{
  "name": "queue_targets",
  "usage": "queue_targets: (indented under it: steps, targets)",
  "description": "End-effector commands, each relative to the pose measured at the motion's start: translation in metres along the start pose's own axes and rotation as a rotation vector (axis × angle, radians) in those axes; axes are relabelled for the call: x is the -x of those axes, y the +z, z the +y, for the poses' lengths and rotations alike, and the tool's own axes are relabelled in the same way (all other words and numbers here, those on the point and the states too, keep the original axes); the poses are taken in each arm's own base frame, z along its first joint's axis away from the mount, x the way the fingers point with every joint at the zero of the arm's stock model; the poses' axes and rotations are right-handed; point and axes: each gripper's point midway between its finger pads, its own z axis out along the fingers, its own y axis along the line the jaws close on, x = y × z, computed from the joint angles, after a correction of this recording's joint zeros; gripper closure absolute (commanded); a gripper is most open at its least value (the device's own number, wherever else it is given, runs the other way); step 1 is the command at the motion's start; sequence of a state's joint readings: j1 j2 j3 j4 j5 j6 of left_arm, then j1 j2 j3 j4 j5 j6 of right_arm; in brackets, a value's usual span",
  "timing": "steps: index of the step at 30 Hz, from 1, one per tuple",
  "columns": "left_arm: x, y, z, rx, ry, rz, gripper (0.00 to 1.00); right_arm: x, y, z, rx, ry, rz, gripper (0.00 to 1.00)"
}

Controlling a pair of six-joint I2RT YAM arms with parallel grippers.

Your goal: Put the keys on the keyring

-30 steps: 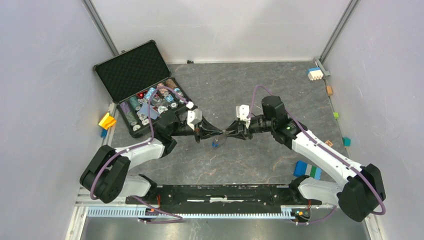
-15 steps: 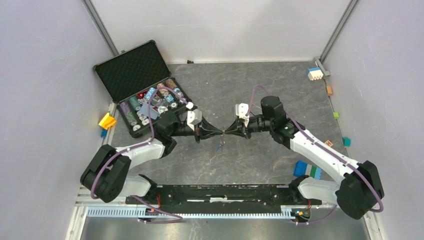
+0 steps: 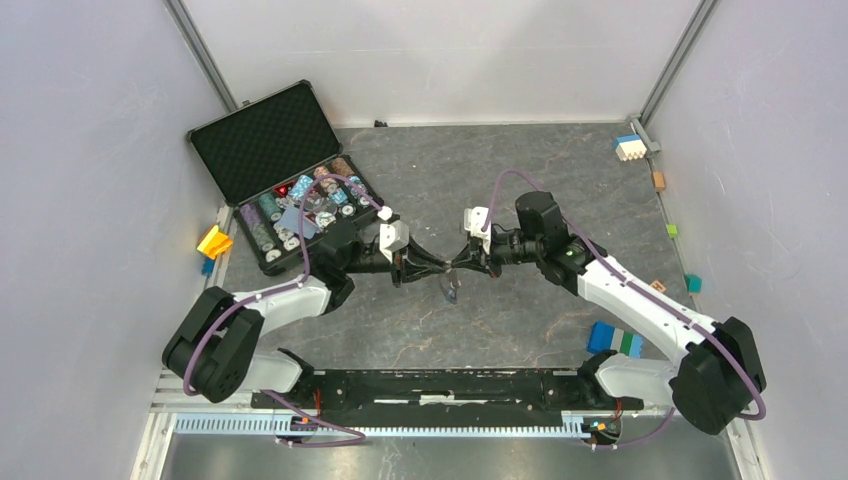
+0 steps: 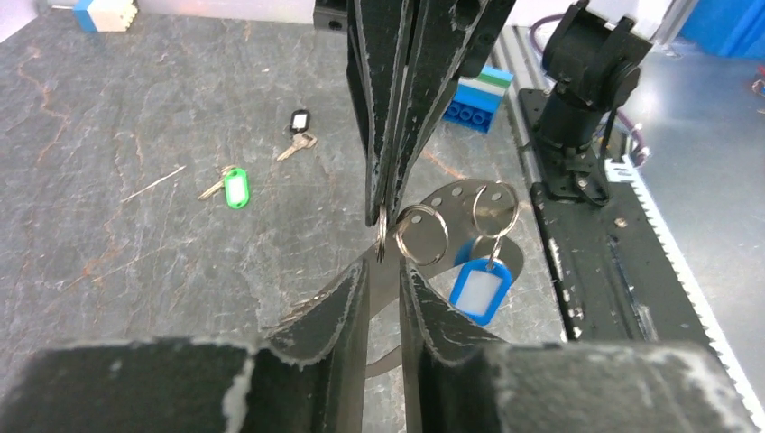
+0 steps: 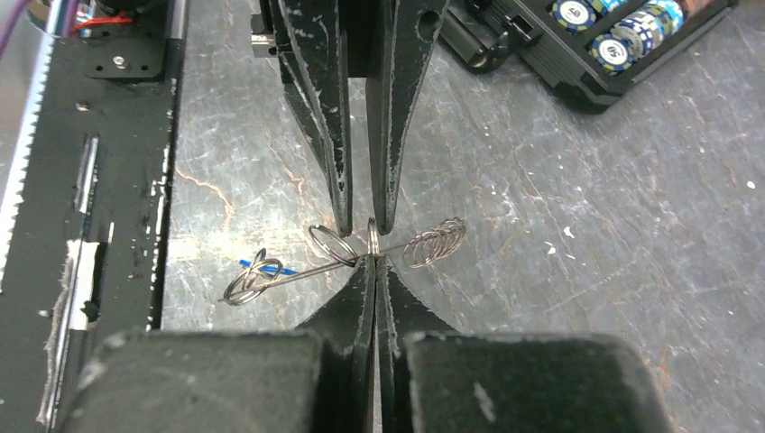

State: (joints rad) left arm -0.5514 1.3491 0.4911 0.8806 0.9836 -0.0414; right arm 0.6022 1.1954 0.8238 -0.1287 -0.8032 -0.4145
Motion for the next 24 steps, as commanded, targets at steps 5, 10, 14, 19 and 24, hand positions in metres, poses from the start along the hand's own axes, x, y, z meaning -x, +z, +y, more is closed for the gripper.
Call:
queue_targets:
  steps: [5,10,14,19,24]
  targets:
    - [0.006,-0.001,0.023,0.044,0.163,0.119,0.52,0.005,-0.005,-0.015,-0.064,-0.1,0.134,1.0]
    - [0.014,0.001,0.03,0.035,0.195,0.191,0.45,0.002,-0.005,-0.018,-0.095,-0.116,0.198,1.0]
    - [0.019,0.003,0.03,0.029,0.2,0.199,0.48,0.004,-0.005,-0.019,-0.106,-0.116,0.225,1.0]
    - [0.015,0.006,0.022,-0.015,0.199,0.196,0.52,0.007,-0.005,-0.019,-0.112,-0.113,0.23,1.0]
    - [0.01,0.012,0.02,-0.032,0.184,0.202,0.6,0.009,-0.005,-0.017,-0.102,-0.111,0.22,1.0]
